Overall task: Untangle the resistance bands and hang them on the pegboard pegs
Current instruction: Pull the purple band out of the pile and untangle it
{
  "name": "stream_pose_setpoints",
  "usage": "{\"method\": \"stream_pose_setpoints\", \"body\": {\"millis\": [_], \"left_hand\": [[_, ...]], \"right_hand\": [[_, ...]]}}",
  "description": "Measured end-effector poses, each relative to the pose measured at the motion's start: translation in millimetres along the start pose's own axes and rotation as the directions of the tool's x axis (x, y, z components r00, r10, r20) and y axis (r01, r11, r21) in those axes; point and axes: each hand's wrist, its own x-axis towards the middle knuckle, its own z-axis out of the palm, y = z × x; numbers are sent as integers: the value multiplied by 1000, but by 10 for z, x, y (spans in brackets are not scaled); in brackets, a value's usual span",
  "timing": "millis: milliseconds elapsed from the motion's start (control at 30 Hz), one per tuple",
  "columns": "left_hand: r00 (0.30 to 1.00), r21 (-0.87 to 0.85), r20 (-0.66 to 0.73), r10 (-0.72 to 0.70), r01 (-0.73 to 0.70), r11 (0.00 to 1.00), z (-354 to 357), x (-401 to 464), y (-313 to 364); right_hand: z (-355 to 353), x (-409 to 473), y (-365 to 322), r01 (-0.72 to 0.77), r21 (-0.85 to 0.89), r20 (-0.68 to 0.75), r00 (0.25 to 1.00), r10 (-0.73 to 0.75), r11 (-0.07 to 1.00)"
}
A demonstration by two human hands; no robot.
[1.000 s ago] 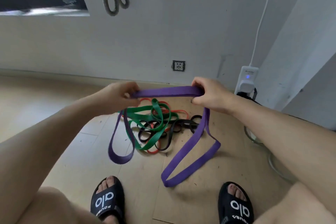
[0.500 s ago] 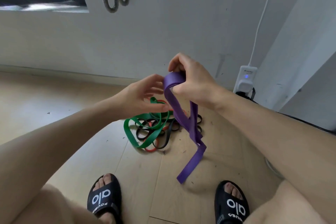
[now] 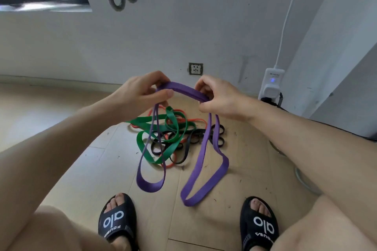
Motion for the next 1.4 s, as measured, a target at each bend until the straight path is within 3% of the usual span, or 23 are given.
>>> {"method": "stream_pose_setpoints", "body": {"millis": [133, 233, 333, 467, 567, 633, 1000, 1233, 1400], "left_hand": [[997, -54, -34, -64, 62, 997, -98, -5, -95], [979, -13, 147, -140, 143, 990, -85, -24, -196], [941, 88, 304, -146, 124, 988, 58, -36, -191], [979, -7, 183, -88, 91, 996, 266, 22, -105], [998, -101, 28, -55, 58, 993, 255, 47, -106], [999, -130, -3, -46, 46, 990, 198, 45, -133], [999, -48, 28, -24, 25, 999, 154, 18, -116], [994, -31, 110, 13, -10, 999, 185, 42, -135], [997, -152, 55, 56, -47, 987, 284, 60, -122]], "right_hand": [[-14, 30, 64, -43, -29, 0, 999, 43, 999], [-3, 94, -37, -40, 71, -151, 987, 50, 997], [93, 150, -287, -2, 242, -254, 965, 65, 970], [242, 172, -563, 63, 354, -280, 959, 42, 933], [235, 186, -645, 102, 359, -317, 948, 18, 928], [222, 196, -655, 113, 336, -335, 942, 6, 935], [250, 197, -817, 86, 445, -348, 934, 83, 892], [320, 202, -963, -1, 659, -288, 923, 254, 753], [359, 229, -1054, -35, 756, -240, 914, 327, 653]]}}
